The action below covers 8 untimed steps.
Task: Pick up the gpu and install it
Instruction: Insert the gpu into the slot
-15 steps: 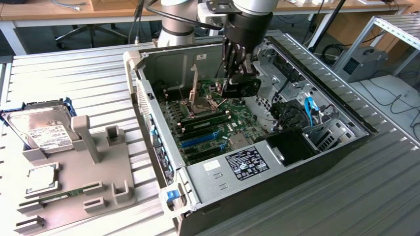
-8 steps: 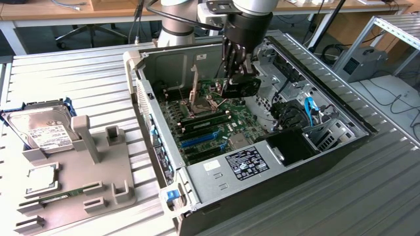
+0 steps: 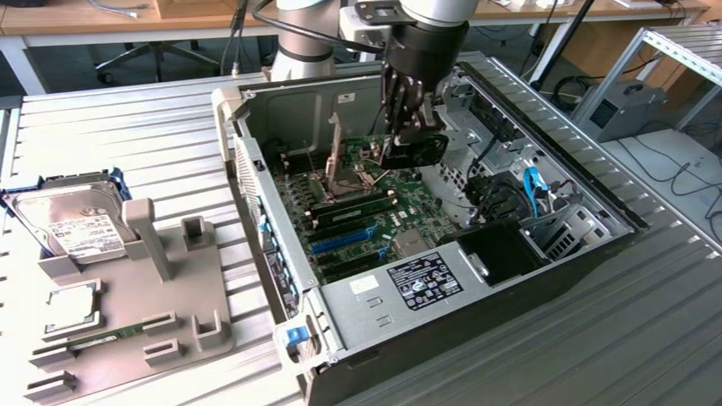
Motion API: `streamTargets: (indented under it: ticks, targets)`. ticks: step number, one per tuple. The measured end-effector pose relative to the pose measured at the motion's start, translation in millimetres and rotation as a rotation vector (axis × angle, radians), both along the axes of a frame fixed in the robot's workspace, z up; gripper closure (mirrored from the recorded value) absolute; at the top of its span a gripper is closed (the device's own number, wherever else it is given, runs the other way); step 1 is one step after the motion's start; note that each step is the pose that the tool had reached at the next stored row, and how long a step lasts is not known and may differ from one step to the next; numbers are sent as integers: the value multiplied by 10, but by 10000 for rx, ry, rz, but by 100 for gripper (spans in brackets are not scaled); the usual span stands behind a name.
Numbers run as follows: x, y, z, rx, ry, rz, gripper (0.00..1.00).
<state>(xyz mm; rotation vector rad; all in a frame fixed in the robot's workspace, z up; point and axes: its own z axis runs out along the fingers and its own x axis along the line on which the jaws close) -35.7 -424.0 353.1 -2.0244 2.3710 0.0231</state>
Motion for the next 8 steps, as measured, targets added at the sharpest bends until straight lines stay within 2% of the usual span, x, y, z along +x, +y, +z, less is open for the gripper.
streamTargets:
  ticks: [8]
  targets:
    - [0, 0, -3, -2, 0, 261, 74]
